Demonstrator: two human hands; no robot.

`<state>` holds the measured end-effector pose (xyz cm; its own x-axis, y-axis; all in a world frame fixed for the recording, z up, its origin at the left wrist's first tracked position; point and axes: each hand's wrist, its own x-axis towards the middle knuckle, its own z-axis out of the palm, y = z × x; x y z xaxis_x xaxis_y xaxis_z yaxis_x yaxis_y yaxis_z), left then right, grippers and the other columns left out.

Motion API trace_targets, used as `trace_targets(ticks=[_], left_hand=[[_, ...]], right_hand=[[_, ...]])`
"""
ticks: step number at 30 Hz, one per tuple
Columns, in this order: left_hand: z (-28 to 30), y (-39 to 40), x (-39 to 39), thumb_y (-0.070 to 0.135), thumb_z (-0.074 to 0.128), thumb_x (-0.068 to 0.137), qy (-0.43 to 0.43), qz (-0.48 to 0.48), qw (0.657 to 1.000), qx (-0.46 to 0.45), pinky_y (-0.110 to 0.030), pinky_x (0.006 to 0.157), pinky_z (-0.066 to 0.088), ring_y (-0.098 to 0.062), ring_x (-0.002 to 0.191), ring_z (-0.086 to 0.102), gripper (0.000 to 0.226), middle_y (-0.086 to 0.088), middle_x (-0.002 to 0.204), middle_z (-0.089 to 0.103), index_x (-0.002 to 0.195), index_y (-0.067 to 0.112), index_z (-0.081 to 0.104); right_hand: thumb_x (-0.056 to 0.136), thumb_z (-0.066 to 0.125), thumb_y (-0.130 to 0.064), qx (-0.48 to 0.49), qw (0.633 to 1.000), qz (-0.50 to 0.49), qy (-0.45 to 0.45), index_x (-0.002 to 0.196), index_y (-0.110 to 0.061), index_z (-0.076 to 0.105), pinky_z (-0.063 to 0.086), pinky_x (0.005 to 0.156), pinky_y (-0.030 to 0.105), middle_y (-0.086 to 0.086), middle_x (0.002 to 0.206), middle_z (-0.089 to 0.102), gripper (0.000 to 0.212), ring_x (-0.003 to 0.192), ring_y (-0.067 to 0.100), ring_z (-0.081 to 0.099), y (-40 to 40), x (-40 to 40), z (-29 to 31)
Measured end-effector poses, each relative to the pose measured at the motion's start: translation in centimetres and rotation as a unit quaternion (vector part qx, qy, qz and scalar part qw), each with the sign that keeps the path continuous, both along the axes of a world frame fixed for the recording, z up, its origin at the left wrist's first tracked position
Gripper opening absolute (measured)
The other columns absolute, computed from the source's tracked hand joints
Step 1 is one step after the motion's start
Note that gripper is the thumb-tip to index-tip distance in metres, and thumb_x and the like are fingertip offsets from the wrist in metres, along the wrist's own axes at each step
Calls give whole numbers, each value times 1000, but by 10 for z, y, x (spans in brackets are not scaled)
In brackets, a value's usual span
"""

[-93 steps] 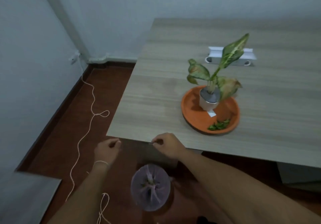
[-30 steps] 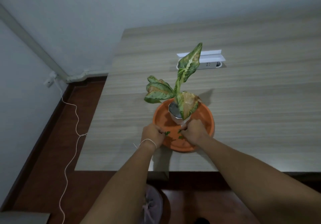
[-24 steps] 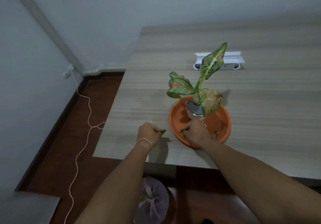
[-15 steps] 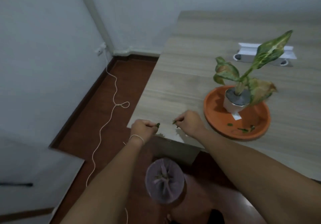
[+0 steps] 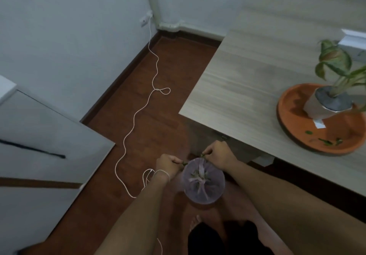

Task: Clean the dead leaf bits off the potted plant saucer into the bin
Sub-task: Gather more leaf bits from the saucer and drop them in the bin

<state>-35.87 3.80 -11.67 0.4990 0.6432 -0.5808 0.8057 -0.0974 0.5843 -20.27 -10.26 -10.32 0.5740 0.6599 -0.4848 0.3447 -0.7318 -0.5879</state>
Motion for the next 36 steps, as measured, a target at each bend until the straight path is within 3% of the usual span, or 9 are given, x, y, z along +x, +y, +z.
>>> trace_targets(ticks=[4, 11, 13, 16, 22, 24, 27, 31, 36], left_hand=[[-11, -10, 3, 15, 83, 61, -12, 16, 1000, -24, -13, 61, 54, -11, 66, 69, 20, -7, 78, 78, 80, 13, 79], [-41, -23, 12, 33, 76, 55, -24, 9, 998, -51, -39, 77, 61, -23, 80, 75, 19, -7, 78, 79, 74, 33, 75], [-50, -24, 16, 35, 72, 57, -30, 10, 998, -58, -42, 76, 61, -24, 79, 75, 20, -9, 79, 79, 77, 32, 75], [-45, -28, 20, 31, 67, 60, -37, 10, 997, -68, -44, 75, 62, -24, 76, 75, 22, -12, 77, 78, 78, 23, 76], [-86, -20, 17, 31, 64, 63, -36, 29, 994, -103, -50, 75, 61, -27, 75, 76, 19, -14, 75, 77, 73, 42, 75], [-86, -20, 19, 33, 61, 65, -36, 26, 993, -108, -50, 75, 61, -26, 73, 76, 16, -12, 73, 77, 68, 40, 76], [-84, -21, 21, 38, 59, 68, -31, -1, 995, -97, -50, 74, 61, -29, 78, 75, 21, -14, 78, 77, 81, 39, 74], [-64, -25, 25, 36, 57, 70, -20, -47, 997, -60, -45, 75, 61, -24, 81, 76, 35, -11, 86, 78, 94, 20, 76], [-22, -33, 30, 32, 63, 70, -23, -58, 998, -30, -42, 80, 60, -23, 83, 75, 36, -15, 91, 78, 95, 11, 76]], right_hand=[[84, 67, -10, -16, 1000, -19, 4, 86, -14, 81, 61, 75, 29, 3, 88, 78, 15, 76, 15, 71, -6, -6, -10], [83, 68, -14, -11, 1000, -24, 7, 89, -16, 81, 54, 65, 25, 3, 86, 79, 14, 75, 15, 71, -7, -18, -21], [84, 68, -16, -9, 1000, -24, 4, 88, -17, 81, 48, 64, 22, 3, 86, 79, 13, 76, 14, 70, -9, -17, -24], [84, 67, -18, -7, 999, -29, 13, 89, -19, 80, 55, 64, 30, 2, 82, 78, 14, 73, 17, 70, -13, -16, -27], [83, 65, -20, -12, 999, -39, 20, 77, -16, 77, 51, 65, 31, 3, 68, 71, 14, 68, 21, 67, -20, -12, -34], [82, 64, -19, -16, 999, -45, 24, 74, -15, 75, 51, 64, 32, 4, 68, 73, 15, 68, 22, 68, -22, -12, -36], [81, 62, -20, -25, 998, -43, 37, 63, -13, 68, 53, 62, 36, 6, 66, 73, 20, 67, 24, 69, -23, -12, -41], [80, 59, -15, -38, 997, -42, 45, 52, -18, 62, 54, 63, 31, 0, 58, 65, 28, 62, 17, 63, -25, -9, -43], [83, 58, -14, -32, 995, -65, 63, 83, -18, 79, 51, 66, 27, 2, 86, 77, 20, 81, 16, 70, -25, -4, -40]])
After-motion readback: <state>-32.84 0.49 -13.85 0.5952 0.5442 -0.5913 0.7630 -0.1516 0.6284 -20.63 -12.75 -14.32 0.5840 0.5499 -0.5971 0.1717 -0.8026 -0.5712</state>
